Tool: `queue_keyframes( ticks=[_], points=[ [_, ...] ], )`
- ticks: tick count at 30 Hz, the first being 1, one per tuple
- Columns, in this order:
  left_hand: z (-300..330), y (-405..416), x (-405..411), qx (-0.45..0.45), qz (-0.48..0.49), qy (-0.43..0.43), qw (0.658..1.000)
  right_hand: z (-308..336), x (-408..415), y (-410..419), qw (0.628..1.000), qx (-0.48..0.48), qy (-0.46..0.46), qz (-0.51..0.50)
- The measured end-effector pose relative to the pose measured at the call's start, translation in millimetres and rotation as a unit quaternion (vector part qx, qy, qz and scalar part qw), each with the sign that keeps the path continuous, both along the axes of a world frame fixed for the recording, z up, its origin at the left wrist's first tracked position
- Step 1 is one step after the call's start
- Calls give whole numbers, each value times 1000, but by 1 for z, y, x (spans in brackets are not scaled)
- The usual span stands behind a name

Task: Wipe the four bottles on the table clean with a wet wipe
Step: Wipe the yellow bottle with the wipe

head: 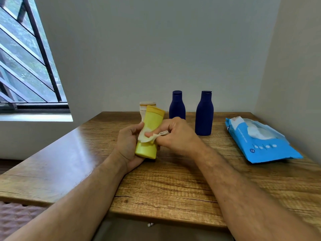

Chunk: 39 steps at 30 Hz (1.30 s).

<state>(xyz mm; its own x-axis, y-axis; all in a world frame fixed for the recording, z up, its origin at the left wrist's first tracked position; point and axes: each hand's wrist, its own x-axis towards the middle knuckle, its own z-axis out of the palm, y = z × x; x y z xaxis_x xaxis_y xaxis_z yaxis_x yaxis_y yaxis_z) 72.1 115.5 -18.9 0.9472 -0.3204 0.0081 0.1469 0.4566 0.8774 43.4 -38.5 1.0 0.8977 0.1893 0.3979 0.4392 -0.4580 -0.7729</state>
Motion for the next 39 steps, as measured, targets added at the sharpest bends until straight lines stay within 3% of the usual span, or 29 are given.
queue_keyframes(
  ticks=[6, 13, 21, 25, 31, 39],
  points=[
    [2, -1, 0, 0, 18, 16, 1000, 1, -6, 4, 997, -68, -24, 0],
    [2, -2, -1, 20, 18, -8, 1000, 6, -3, -3, 979, -65, -145, -131],
    [3, 1, -3, -33, 29, 6, 999, 3, -5, 2, 996, -62, 52, 22],
    [4, 4, -3, -52, 42, -3, 998, 5, -6, 3, 999, -49, 24, 5],
    [5, 1, -8, -48, 33, -8, 998, 6, -6, 1, 991, 60, -82, -89],
    [5, 5, -3, -57, 53, -9, 997, 3, 0, -2, 1000, -4, -16, -6]
  ],
)
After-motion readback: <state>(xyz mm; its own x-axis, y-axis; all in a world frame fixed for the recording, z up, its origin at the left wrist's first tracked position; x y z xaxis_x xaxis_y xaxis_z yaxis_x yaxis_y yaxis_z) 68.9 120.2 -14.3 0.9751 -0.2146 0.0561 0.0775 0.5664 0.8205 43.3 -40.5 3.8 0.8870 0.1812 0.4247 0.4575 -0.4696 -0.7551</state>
